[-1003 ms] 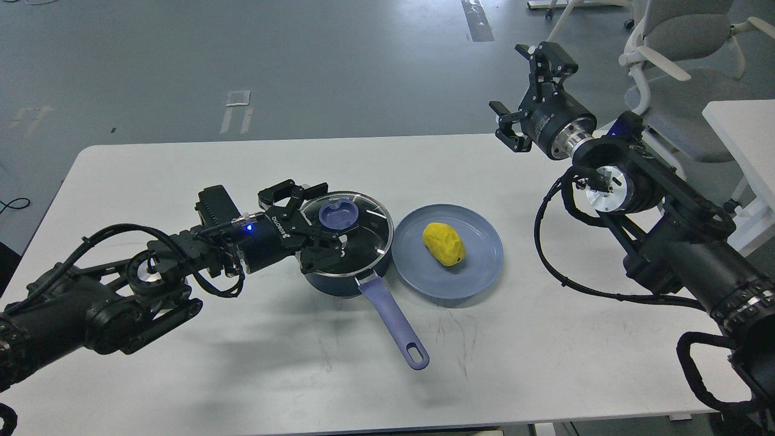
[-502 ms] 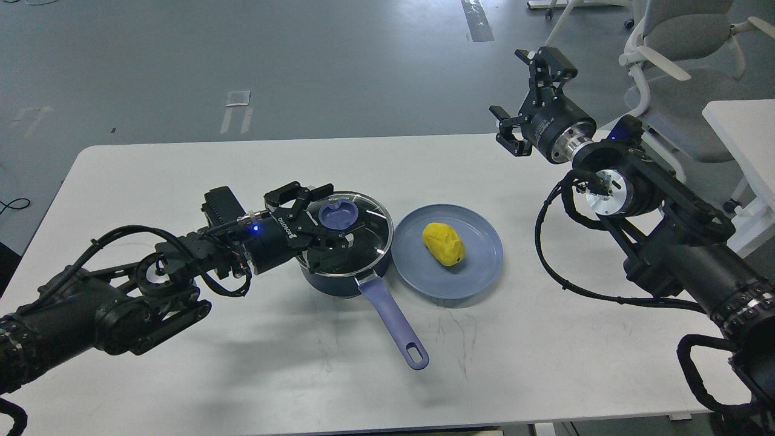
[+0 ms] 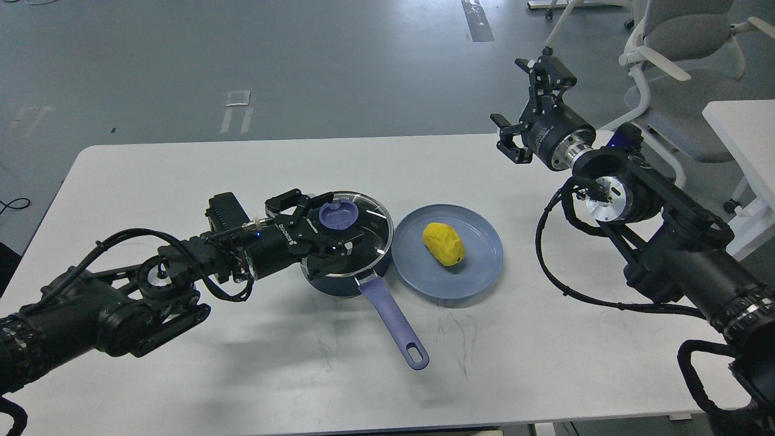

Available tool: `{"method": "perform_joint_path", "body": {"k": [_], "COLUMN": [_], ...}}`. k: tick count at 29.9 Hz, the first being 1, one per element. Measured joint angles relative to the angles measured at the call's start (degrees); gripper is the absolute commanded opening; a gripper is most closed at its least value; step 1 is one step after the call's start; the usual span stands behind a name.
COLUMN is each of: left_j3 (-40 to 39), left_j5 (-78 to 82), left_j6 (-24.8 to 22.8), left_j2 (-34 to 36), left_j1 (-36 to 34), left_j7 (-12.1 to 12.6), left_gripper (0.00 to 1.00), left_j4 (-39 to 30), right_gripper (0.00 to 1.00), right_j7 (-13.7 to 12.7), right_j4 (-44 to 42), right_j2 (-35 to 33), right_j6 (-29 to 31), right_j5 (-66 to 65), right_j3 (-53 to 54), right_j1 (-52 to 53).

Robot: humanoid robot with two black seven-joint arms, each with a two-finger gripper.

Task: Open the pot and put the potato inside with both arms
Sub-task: 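Close the left gripper on the blue lid knob, then lift the glass lid off the pot and carry it aside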

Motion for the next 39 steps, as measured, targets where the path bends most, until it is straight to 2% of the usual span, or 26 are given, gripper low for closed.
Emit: {"method": "perform_joint_path", "body": {"k": [1,3,5,8,11,26,31,35,39], "left_j3": [0.01,0.02,0.02,0.03,0.09,0.02,-0.29,-0.34,-0.17], "left_j5": [0.00,0.01,0.06,0.11,0.18,0.02,-1.49,-9.36,-11.87], "left_j6": [0.00,0.00,0.00,0.00,0.00,0.00,0.00,0.00,0.00], "left_j2": [-0.10,-0.38,-0.55,-0.66,-0.82,-0.89,-0.17,2.47,4.83], "left_j1": [0.00,0.00,0.00,-0.10,-0.11,0.26,-1.08,-4.85,-7.62], "left_j7": [0.00,-0.02,-0.02,-0.02,-0.03,0.00,0.00,-0.02,-0.01], "left_gripper": [0.89,0.57,0.37,0.28,0.23,0.24,0.24,0.23,0.20], "left_j4": [0.10,0.47,1.21,2.24,2.73,2.00,-0.84,-6.59,-8.41], "right_gripper": [1.00,1.00,1.00,1.00,1.00,1.00,1.00,1.00,1.00], "right_j7": [0.00,0.00,0.00,0.00,0.00,0.00,0.00,0.00,-0.03], "right_j4": [0.00,-0.05,-0.12,-0.18,-0.25,-0.19,-0.09,-0.01,0.00], "right_j2": [0.00,0.00,0.00,0.01,0.03,0.07,0.00,0.00,0.00], "right_j6": [0.00,0.00,0.00,0.00,0.00,-0.05,-0.05,-0.05,-0.08], "right_j5": [0.00,-0.01,-0.05,-0.10,-0.18,-0.18,-0.18,-0.18,-0.19], "right_j3": [-0.03,-0.13,-0.21,-0.37,-0.47,-0.57,-0.57,-0.57,-0.57], "right_j1": [-0.03,-0.09,-0.12,-0.18,-0.22,-0.84,-0.90,-0.92,-0.70]}}
